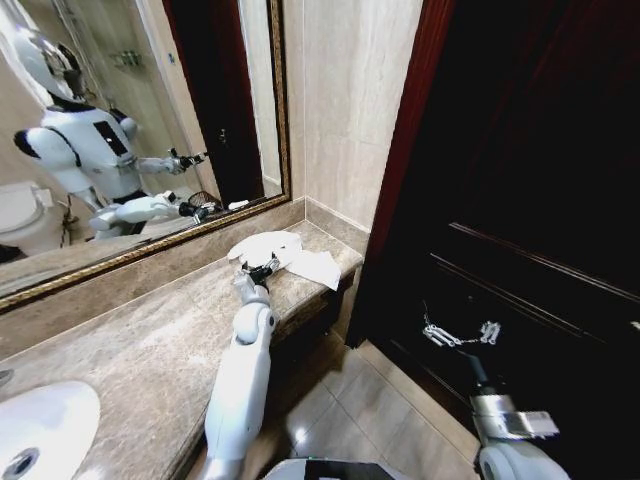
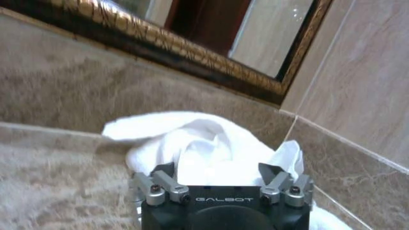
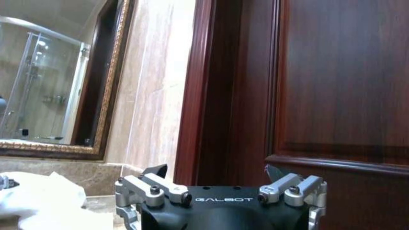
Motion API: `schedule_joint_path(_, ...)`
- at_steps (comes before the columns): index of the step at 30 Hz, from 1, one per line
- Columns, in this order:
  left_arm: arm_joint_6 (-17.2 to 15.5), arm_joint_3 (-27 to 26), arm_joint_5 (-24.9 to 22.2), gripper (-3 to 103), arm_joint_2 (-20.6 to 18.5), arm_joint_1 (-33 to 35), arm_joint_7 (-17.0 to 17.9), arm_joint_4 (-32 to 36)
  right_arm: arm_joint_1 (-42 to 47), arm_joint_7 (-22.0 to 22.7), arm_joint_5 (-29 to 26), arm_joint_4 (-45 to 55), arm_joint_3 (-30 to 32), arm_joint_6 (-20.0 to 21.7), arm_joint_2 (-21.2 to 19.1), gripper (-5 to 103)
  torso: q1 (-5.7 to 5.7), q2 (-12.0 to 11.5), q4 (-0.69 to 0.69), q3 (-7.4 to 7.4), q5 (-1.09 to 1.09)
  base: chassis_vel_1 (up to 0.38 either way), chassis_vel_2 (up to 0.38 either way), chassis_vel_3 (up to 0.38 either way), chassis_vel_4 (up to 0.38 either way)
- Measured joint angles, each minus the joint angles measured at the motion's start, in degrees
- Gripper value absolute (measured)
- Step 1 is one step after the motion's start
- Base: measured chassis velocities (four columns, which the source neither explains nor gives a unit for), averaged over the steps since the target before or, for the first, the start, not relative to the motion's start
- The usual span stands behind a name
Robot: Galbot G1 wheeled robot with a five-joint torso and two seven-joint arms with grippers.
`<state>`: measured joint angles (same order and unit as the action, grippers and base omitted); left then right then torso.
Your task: Discard the used towel into the hamper.
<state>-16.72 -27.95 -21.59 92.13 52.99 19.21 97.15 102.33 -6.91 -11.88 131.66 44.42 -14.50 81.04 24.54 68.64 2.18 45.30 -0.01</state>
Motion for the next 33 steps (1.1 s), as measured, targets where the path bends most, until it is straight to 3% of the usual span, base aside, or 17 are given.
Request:
schedule_joint_path(1, 0.0, 0.3, -0.8, 80, 0.0, -0.1, 0.4, -0.5, -0.3, -0.1, -0.4, -0.2, 0.1, 0.0, 0.0, 100, 0.0, 0.0, 0.0, 0.0, 0.0, 0.0, 0.0, 0.0, 0.0)
schedule_joint_path(4, 0.1, 0.5, -1.2, 75, 0.0, 0.0, 0.5, -0.6, -0.8, -0.1, -0.9, -0.5, 0.3, 0.0, 0.0, 100, 0.0, 0.0, 0.0, 0.0, 0.02, 0.0, 0.0, 0.0, 0.0)
schedule_joint_path(6, 0.4, 0.6, -1.7, 64, 0.0, 0.3, 0.5, -0.6, -1.1, -0.1, -1.4, -0.7, 0.7, 0.0, -0.2, 100, 0.0, 0.0, 0.01, 0.0, 0.01, 0.0, 0.0, 0.0, 0.0)
schedule_joint_path(8, 0.6, 0.6, -1.9, 64, 0.0, 0.3, 0.4, -0.7, -1.2, -0.1, -1.6, -0.7, 0.8, 0.0, -0.2, 100, 0.0, 0.0, 0.01, 0.0, 0.01, 0.0, 0.0, 0.0, 0.0)
schedule_joint_path(10, 1.4, 0.5, -2.7, 47, 0.0, 0.4, 0.0, -0.9, -1.7, 0.3, -3.0, -0.7, 1.5, 0.0, -0.7, 100, 0.0, 0.0, 0.01, 0.0, 0.0, 0.0, 0.0, 0.0, 0.0)
schedule_joint_path(13, 1.6, 0.4, -3.6, 42, 0.0, 0.5, -0.1, -0.9, -2.0, 0.9, -3.5, -0.8, 1.9, 0.1, -1.1, 100, 0.0, 0.0, 0.01, 0.0, 0.01, 0.0, 0.0, 0.0, 0.0)
schedule_joint_path(15, 1.9, 0.4, -4.6, 32, 0.0, 0.7, -0.2, -0.9, -2.1, 1.1, -3.6, -0.8, 2.1, 0.1, -1.1, 100, 0.0, 0.0, 0.01, 0.0, 0.01, 0.0, 0.0, 0.0, 0.0)
schedule_joint_path(17, 2.0, 0.4, -4.7, 32, 0.0, 0.8, -0.2, -0.9, -2.1, 1.1, -3.6, -0.8, 2.1, 0.1, -1.1, 100, 0.0, 0.0, 0.01, 0.0, 0.01, 0.0, 0.0, 0.0, 0.0)
schedule_joint_path(18, 2.4, 0.4, -5.2, 21, 0.0, 0.9, -0.5, -0.6, -2.1, 1.1, -3.7, -0.7, 2.0, 0.1, -1.1, 100, 0.0, 0.0, 0.01, 0.0, 0.01, 0.0, 0.0, 0.0, 0.0)
schedule_joint_path(22, 2.9, 0.4, -5.9, 4, 0.0, 1.4, -0.8, 0.3, -2.1, 1.1, -3.6, -0.6, 1.9, 0.1, -1.0, 100, 0.0, 0.0, 0.01, 0.0, 0.01, 0.0, 0.0, 0.0, 0.0)
schedule_joint_path(27, 3.8, 0.4, -6.2, 1, 0.0, 3.5, -1.9, 2.7, -2.4, 2.1, -3.8, -0.6, 1.8, 0.0, -0.9, 100, 0.0, 0.0, 0.01, 0.0, 0.01, 0.0, 0.0, 0.0, 0.0)
schedule_joint_path(29, 4.1, 0.2, -5.5, 1, 0.0, 4.8, -3.4, 4.2, -2.6, 2.3, -3.9, -0.6, 1.7, 0.0, -0.8, 100, 0.0, 0.0, 0.0, 0.0, 0.03, 0.0, 0.0, 0.0, 0.0)
schedule_joint_path(31, 6.5, -0.2, -2.1, 1, -0.1, 7.8, -7.4, 6.8, -2.9, 2.6, -4.1, -0.7, 1.7, -0.3, -0.6, 100, -0.01, 0.0, 0.0, 0.0, 0.05, 0.0, 0.0, 0.0, 0.0)
schedule_joint_path(33, 7.4, -0.3, -1.1, 1, -0.1, 8.8, -8.4, 7.8, -3.0, 2.7, -4.2, -0.7, 1.6, -0.4, -0.5, 100, -0.01, 0.0, 0.0, 0.0, 0.02, 0.0, 0.0, 0.0, 0.0)
